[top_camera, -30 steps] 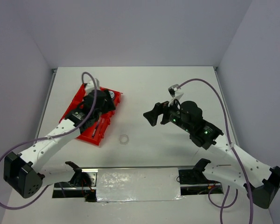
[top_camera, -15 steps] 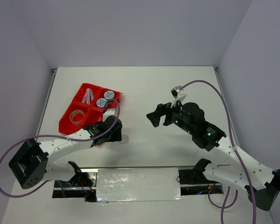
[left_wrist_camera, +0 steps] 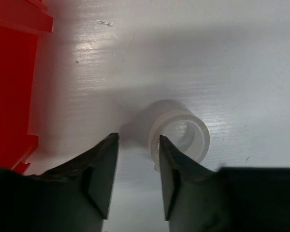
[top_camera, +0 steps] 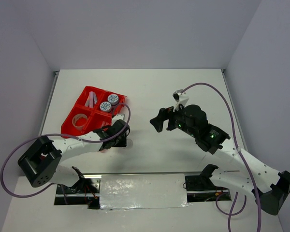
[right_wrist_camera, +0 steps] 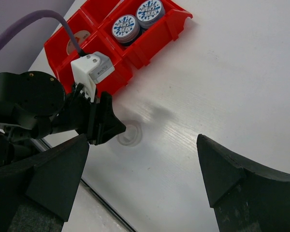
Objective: Sort the stationery into containers
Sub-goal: Pick up the stationery from the center of the board.
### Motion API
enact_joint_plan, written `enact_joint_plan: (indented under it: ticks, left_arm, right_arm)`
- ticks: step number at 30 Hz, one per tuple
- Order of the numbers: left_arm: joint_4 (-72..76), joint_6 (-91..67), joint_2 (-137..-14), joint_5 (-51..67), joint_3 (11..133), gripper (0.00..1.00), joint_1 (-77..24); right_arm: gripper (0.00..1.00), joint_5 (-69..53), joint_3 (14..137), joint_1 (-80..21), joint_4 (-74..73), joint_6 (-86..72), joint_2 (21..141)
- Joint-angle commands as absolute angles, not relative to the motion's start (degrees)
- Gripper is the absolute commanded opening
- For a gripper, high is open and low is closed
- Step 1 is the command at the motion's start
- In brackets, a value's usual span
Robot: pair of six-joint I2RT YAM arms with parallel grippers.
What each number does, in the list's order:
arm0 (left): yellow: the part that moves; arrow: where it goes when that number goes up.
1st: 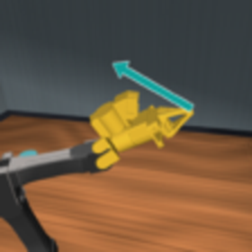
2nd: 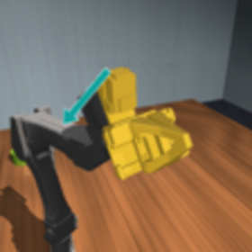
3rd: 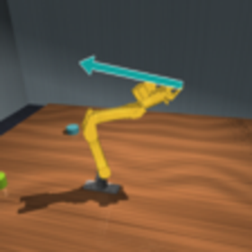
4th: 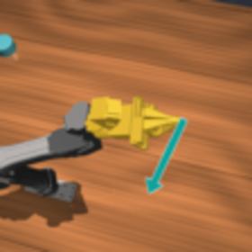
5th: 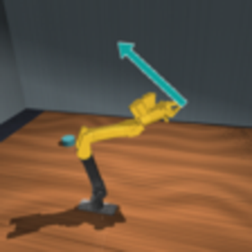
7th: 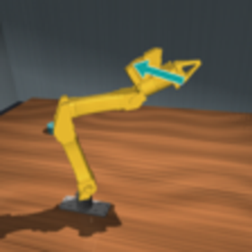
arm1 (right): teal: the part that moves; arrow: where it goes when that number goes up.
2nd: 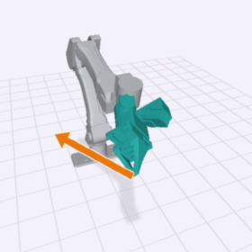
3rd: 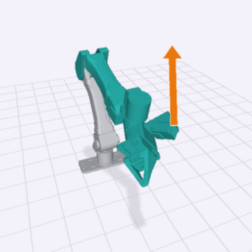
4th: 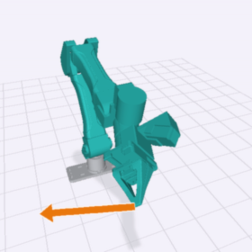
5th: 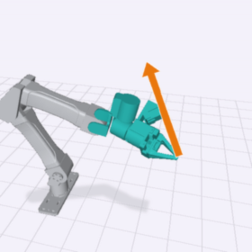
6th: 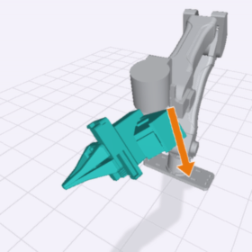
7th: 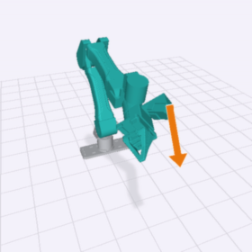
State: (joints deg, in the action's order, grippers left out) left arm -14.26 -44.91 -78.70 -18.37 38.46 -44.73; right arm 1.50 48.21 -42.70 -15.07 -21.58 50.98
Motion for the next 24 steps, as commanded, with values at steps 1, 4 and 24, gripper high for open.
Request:
enact_joint_plan:
  ticks: [1,4,24]
  left_arm:
    - [-13.36,-43.68,-79.97,-19.16,38.85,0.47,-44.91]
    - [-12.4,-42.9,-82.17,-18.28,39.11,0.45,-44.91]
    - [-31.74,-50.43,-66.11,-37.53,53.36,0.0,-21.29]
  right_arm:
    - [1.0,0.97,49.75,-42.63,-13.8,-21.01,50.98]
    - [1.0,0.62,49.66,-42.63,-13.36,-21.01,51.33]
    - [1.0,0.44,49.48,-42.54,-12.66,-20.13,51.59]
